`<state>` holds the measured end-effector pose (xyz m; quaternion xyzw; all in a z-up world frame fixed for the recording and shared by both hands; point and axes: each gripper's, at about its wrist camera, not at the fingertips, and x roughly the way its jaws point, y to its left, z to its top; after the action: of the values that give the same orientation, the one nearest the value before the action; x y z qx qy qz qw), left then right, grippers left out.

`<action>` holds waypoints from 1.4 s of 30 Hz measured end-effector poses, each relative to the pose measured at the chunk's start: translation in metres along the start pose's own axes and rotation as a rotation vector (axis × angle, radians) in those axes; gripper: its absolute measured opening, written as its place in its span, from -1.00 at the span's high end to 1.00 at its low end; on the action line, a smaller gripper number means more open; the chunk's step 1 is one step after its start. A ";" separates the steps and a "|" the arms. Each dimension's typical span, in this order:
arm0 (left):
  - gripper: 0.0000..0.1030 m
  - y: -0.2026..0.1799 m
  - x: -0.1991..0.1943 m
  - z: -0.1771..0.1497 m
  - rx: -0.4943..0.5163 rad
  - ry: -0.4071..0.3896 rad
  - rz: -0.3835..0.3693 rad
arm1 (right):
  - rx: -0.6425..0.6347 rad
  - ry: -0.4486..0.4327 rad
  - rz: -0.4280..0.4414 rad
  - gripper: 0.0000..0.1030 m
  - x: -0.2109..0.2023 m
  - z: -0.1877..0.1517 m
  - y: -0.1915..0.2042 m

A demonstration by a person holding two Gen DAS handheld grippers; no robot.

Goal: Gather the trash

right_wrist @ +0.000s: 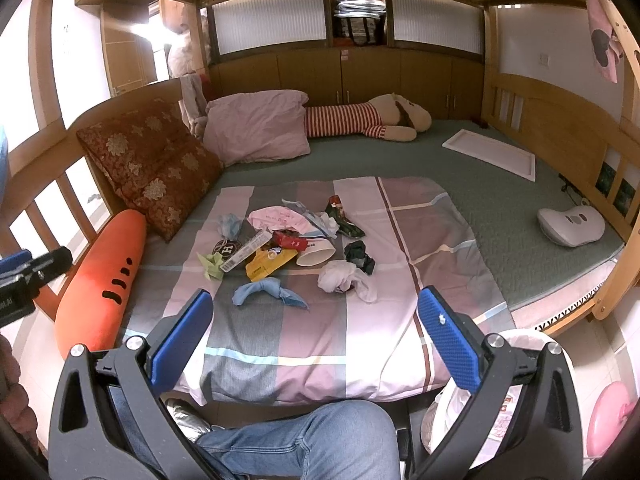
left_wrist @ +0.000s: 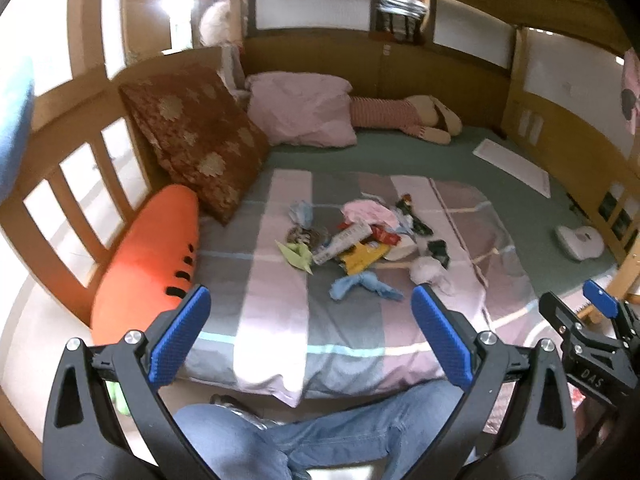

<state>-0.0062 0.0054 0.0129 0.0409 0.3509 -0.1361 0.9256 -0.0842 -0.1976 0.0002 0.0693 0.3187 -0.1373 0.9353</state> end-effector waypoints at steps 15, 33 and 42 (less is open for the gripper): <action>-0.94 0.013 0.017 -0.015 0.020 -0.099 0.061 | 0.027 -0.092 0.029 -0.95 0.002 -0.012 -0.012; -0.94 0.028 0.108 0.001 -0.061 -0.021 -0.189 | -0.092 -0.120 0.041 -0.95 0.069 -0.011 -0.014; -0.94 -0.002 0.166 0.036 0.059 -0.046 -0.159 | 0.002 -0.027 0.020 -0.95 0.125 0.000 -0.043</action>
<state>0.1352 -0.0396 -0.0700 0.0373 0.3277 -0.2202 0.9180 -0.0018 -0.2649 -0.0788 0.0716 0.3054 -0.1293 0.9407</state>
